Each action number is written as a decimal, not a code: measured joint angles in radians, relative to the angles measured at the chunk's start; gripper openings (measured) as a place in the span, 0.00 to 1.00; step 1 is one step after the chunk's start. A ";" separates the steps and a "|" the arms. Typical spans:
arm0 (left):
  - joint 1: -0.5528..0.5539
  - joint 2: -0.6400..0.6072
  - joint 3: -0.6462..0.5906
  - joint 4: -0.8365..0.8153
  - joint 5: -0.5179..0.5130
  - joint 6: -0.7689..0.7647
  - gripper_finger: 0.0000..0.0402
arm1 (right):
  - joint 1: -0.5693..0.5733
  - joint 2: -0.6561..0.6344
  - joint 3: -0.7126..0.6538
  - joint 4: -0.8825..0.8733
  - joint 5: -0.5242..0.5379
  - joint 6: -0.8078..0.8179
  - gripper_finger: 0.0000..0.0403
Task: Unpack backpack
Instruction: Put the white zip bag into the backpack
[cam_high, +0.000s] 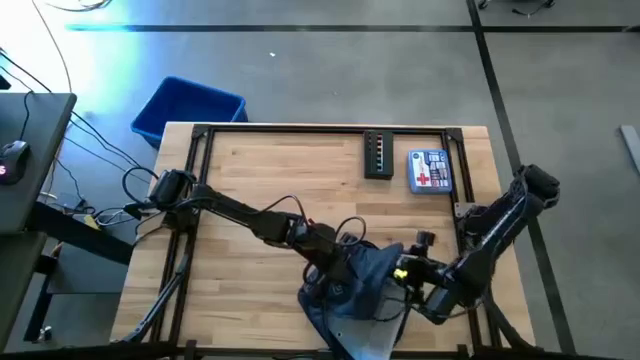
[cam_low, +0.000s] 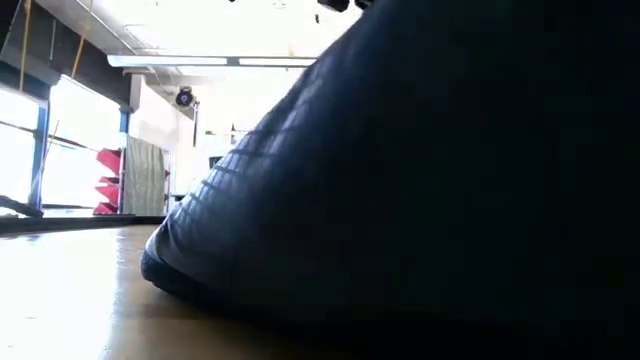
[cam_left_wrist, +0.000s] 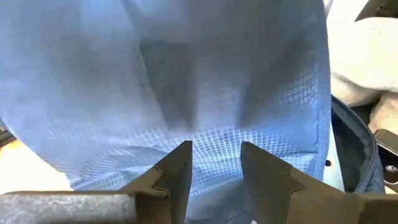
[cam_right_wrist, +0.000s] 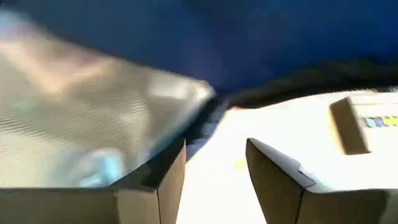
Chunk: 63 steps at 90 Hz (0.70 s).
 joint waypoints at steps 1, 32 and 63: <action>0.000 0.000 0.000 0.000 0.000 0.000 0.29 | 0.008 0.000 0.003 0.005 -0.004 -0.004 0.39; -0.046 -0.024 0.000 -0.005 -0.134 0.023 0.29 | 0.202 0.006 0.012 0.172 -0.262 -0.072 0.39; -0.186 -0.046 0.000 -0.013 -0.203 -0.081 0.29 | 0.240 0.039 0.012 0.206 -0.118 -0.048 0.39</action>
